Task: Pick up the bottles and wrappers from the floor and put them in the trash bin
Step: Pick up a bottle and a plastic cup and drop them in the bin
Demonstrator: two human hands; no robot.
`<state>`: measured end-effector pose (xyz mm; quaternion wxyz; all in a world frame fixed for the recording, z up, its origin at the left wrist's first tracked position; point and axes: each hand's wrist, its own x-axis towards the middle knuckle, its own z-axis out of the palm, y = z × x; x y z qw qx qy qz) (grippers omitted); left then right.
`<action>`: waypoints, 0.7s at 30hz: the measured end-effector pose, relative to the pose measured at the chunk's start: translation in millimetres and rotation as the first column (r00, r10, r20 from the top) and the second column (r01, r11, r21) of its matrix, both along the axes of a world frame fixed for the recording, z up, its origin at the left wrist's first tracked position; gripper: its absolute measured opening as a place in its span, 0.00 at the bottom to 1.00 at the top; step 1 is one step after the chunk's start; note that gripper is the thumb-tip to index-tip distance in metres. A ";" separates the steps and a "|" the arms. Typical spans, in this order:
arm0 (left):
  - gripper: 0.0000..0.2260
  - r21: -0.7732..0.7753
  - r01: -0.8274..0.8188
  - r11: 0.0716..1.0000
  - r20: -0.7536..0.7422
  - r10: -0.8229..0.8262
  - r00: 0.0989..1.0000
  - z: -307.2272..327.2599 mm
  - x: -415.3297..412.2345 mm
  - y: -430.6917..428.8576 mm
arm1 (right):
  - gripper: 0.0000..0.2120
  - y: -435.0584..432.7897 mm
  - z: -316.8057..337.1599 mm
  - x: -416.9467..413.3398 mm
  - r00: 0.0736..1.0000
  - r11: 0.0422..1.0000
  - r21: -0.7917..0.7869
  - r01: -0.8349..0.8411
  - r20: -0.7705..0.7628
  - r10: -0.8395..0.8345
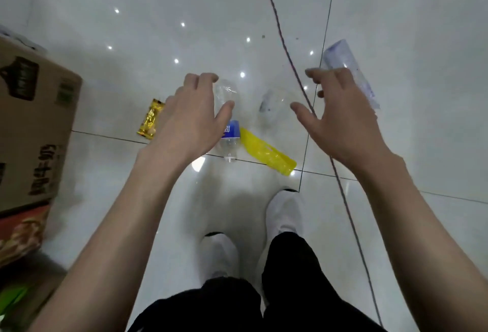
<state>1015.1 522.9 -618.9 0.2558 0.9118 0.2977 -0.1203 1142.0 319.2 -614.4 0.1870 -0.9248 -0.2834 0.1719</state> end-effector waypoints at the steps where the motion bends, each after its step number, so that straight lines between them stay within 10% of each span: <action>1: 0.25 0.010 0.000 1.000 -0.010 0.001 1.000 -24.4 1.8 -0.1 | 0.27 1.9 -25.4 0.6 1.000 1.000 -0.006 -0.003 0.001 0.003; 21: 0.39 0.011 -0.055 0.998 -0.039 0.056 0.998 -192.4 24.0 -24.6 | 0.38 47.0 -187.8 -5.3 0.945 0.937 -0.121 0.328 0.062 -0.322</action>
